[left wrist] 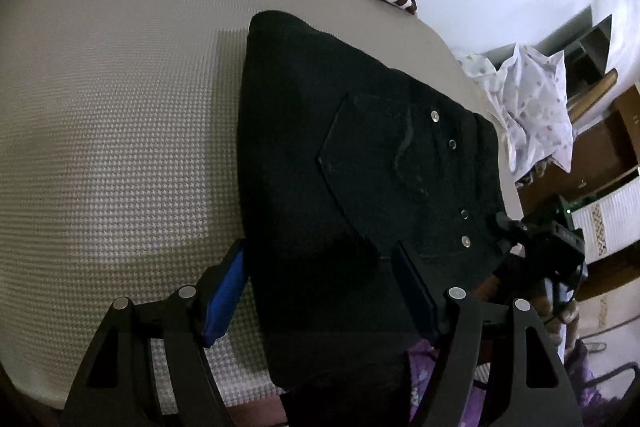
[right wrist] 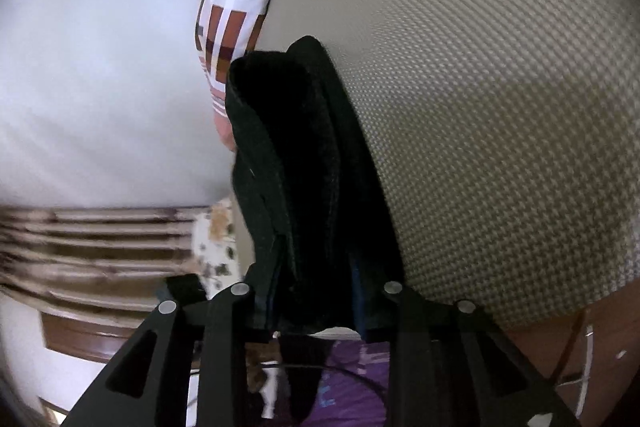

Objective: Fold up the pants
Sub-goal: 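Press and smooth the folded trousers with both grippers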

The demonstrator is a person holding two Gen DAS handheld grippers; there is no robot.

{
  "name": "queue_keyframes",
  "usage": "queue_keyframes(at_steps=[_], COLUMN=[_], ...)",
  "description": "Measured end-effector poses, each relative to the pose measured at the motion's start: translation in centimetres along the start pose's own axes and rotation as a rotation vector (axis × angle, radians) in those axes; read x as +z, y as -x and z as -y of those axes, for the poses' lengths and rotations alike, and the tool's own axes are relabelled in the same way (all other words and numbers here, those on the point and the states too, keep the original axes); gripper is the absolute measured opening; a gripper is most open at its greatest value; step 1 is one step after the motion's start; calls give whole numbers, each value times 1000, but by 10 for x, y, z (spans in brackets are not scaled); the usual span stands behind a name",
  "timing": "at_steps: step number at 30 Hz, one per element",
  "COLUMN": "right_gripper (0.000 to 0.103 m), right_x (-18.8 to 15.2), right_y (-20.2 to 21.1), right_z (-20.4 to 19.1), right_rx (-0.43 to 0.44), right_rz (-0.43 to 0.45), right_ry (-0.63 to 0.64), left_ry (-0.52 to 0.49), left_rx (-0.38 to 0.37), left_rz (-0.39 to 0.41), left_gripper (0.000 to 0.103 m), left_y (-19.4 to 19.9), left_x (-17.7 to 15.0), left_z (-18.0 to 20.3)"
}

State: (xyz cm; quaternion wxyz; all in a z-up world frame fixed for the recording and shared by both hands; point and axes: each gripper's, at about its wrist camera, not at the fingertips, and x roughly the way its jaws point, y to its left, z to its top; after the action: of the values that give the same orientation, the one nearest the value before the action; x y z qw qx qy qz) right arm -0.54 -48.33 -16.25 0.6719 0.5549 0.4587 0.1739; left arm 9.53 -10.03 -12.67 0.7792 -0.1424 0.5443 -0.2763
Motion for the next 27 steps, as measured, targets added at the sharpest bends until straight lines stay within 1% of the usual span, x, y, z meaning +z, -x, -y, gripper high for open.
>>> queue_keyframes(at_steps=[2,5,7,8,9,11,12,13,14,15,16,17,18,20,21,23,24,25,26,27], right_gripper=[31,33,33,33,33,33,32,31,29,25,21,13,8,2,1,3,10,12,15,26], right_x=[0,2,-1,-4,-7,-16,-20,-25,-28,-32,-36,-38,-39,-36,-37,-41,-44,-45,-44,-41], right_y=[6,24,35,36,35,22,12,-1,-8,-15,-24,-27,-28,-28,-29,-30,-25,-19,-15,-8], right_z=[-7,-28,-52,-67,-75,-96,-103,-106,-105,-101,-99,-95,-91,-87,-90,-96,-102,-105,-108,-111], right_rx=[-29,-92,-105,-108,-112,-163,-213,-281,-313,-378,-478,-509,-531,-549,-570,-595,-558,-518,-499,-477], right_rz=[22,113,172,182,181,151,131,109,98,84,79,80,84,88,88,99,114,133,149,172], right_ry=[29,104,196,253,290,403,453,502,520,549,597,616,627,622,635,667,673,664,657,648], left_ry=[17,34,35,31,26,12,7,2,-1,-8,-14,-23,-36,-58,-66,-66,-65,-67,-71,-76], left_rx=[-15,-41,-39,-36,-31,-9,-2,6,13,25,34,47,62,90,99,92,88,94,98,95], left_rz=[3,25,43,49,51,56,60,65,70,78,82,87,91,103,108,108,110,121,128,130], left_gripper=[72,72,72,72,72,72,72,72,72,72,72,72,72,72,72,72,72,72,72,72], left_y=[2,10,13,14,14,14,14,14,14,14,15,15,15,15,16,18,20,22,24,25], left_x=[0,0,0,1,1,0,0,-1,-1,-2,-2,-3,-4,-5,-6,-5,-4,-3,-2,0], left_z=[-3,-7,-7,-7,-7,-6,-6,-5,-5,-4,-5,-4,-3,-2,-2,-3,-3,-3,-4,-4])
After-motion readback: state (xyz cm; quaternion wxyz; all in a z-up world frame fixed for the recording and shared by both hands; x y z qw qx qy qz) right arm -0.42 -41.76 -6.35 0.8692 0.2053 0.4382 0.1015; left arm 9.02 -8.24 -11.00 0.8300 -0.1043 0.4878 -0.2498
